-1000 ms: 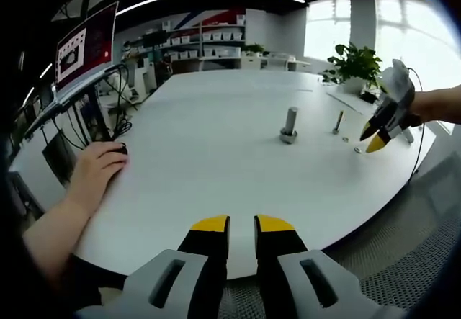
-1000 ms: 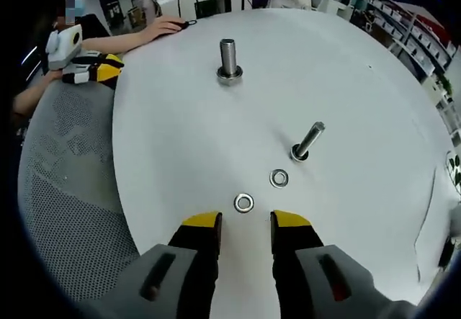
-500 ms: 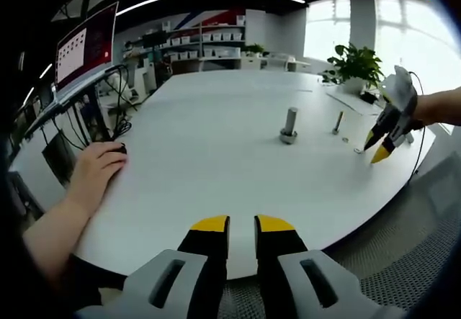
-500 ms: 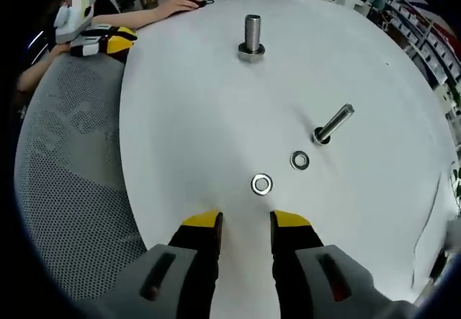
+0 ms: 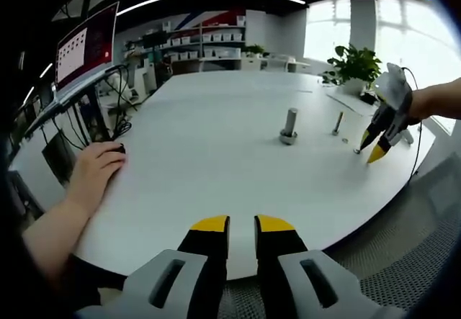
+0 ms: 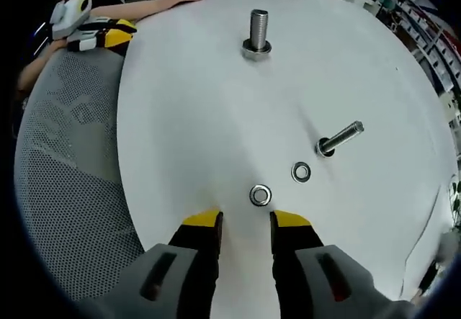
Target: Place the washer onto the threaded stud by aligning its center hole with the stud, sliding it down to the base, and recovering from edge contact or off-axis alignment until the washer reaches the visible bottom stop.
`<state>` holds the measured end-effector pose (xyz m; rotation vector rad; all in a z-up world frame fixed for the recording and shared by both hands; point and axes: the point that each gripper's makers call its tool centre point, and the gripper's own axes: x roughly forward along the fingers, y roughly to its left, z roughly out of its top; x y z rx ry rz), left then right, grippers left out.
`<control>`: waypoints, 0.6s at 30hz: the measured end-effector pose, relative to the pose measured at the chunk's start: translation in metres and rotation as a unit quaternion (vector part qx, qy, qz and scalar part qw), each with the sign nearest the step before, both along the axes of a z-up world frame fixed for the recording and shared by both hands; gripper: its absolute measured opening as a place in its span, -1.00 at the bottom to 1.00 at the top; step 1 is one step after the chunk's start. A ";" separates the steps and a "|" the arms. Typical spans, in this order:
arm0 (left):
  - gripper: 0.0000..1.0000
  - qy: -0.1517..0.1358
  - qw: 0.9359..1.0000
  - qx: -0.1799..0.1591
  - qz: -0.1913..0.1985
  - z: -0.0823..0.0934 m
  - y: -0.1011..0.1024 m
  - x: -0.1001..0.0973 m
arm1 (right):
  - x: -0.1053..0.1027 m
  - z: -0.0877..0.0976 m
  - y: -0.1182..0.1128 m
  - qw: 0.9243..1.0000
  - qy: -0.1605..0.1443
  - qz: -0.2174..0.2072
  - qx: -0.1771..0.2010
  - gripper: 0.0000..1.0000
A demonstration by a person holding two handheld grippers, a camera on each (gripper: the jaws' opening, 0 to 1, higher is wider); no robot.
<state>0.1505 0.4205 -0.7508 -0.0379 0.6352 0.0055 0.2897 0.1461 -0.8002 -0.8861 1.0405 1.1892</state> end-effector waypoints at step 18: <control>-0.77 0.000 1.000 0.001 -0.001 0.000 0.000 0.000 | -0.004 -0.001 0.004 0.999 -0.002 0.012 -0.044 -0.48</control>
